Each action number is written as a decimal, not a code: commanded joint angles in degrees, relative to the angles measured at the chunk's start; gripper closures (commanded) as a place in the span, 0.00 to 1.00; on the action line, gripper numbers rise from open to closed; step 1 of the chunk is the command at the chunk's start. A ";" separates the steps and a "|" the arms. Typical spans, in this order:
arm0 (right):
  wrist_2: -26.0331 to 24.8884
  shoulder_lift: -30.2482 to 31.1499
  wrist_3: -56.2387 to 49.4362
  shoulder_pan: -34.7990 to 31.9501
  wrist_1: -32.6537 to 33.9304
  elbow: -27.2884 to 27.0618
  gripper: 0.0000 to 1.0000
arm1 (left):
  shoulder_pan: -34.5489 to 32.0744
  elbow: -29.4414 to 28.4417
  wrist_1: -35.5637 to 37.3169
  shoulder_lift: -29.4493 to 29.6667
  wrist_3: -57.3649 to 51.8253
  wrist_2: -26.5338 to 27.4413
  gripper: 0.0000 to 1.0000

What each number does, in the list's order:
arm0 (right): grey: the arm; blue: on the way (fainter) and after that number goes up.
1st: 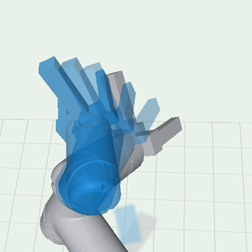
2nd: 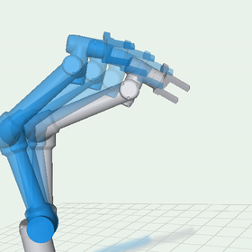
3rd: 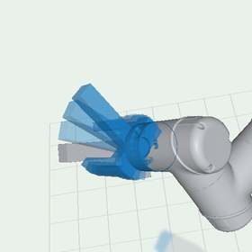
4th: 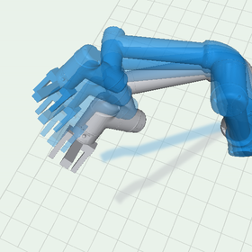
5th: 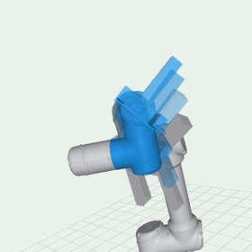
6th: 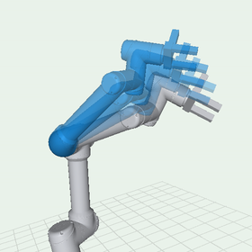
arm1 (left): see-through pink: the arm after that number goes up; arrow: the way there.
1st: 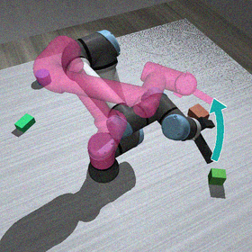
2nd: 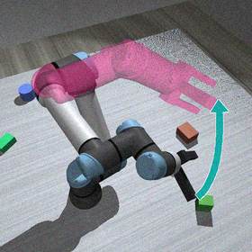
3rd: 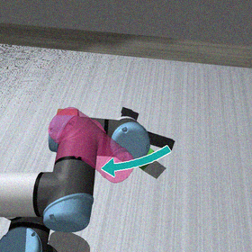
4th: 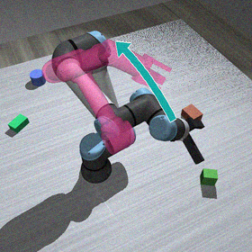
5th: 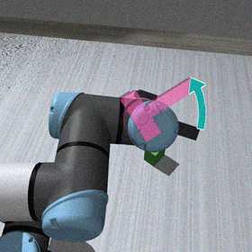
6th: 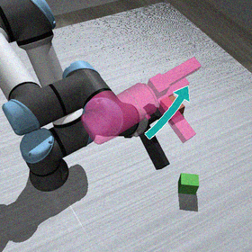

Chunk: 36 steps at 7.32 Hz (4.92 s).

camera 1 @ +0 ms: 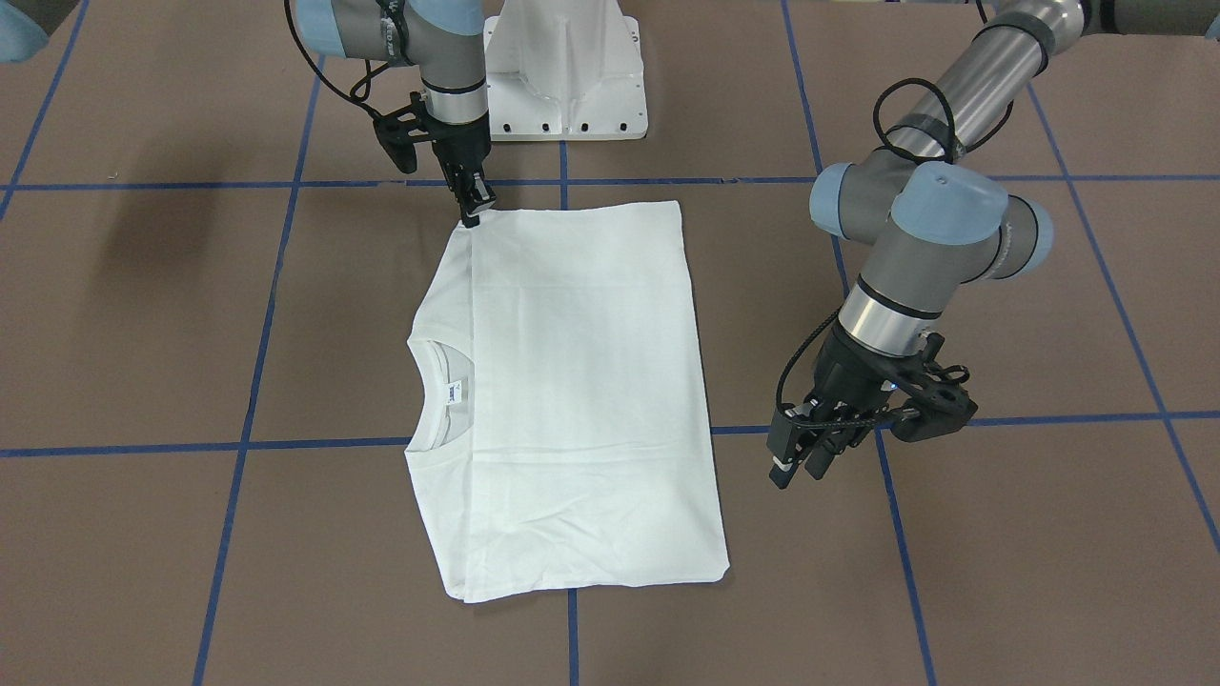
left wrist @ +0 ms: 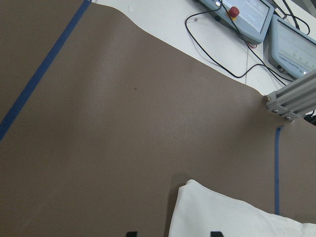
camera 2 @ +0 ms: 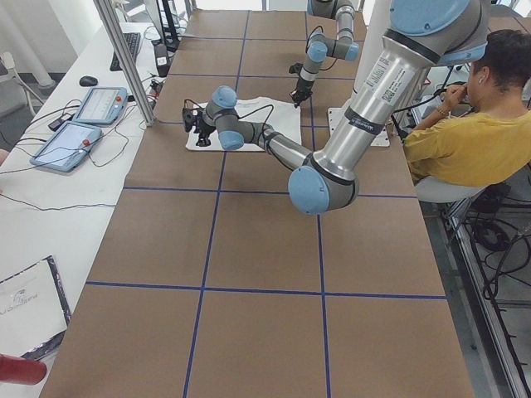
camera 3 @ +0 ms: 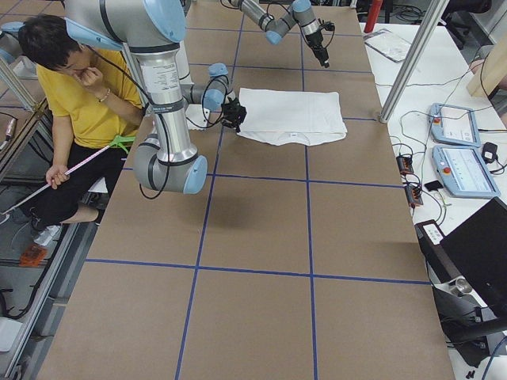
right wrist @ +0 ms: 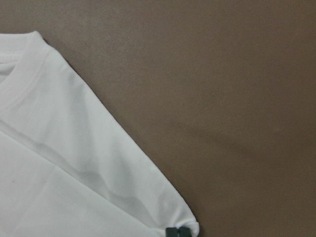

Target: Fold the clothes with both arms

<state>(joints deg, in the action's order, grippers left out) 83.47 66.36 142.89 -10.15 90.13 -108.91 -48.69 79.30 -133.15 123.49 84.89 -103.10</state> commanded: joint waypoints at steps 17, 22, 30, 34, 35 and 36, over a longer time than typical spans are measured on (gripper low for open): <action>2.13 1.84 -1.04 0.05 4.44 -5.70 1.00 | 40.87 31.88 13.01 -21.18 38.06 23.29 0.47; 3.10 1.58 -0.95 -0.13 4.53 -5.88 1.00 | 42.10 31.61 13.36 -21.27 38.94 23.29 0.74; 3.01 2.54 0.02 1.44 9.16 -12.27 1.00 | 43.75 44.75 17.20 -25.65 41.74 22.85 1.00; 3.19 2.99 1.16 1.11 12.17 -19.50 1.00 | 45.01 53.59 22.24 -24.97 44.23 22.59 1.00; 4.49 2.46 -0.06 -2.38 11.91 -18.98 1.00 | 43.35 52.98 22.76 -24.27 41.35 22.15 1.00; 7.90 1.68 -4.42 -7.02 11.56 -18.71 1.00 | 38.54 52.10 23.81 -21.74 34.62 20.93 1.00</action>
<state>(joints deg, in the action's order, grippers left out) 88.37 68.89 142.16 -12.38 101.99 -127.85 -5.98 132.11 -110.35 99.51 125.51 -81.09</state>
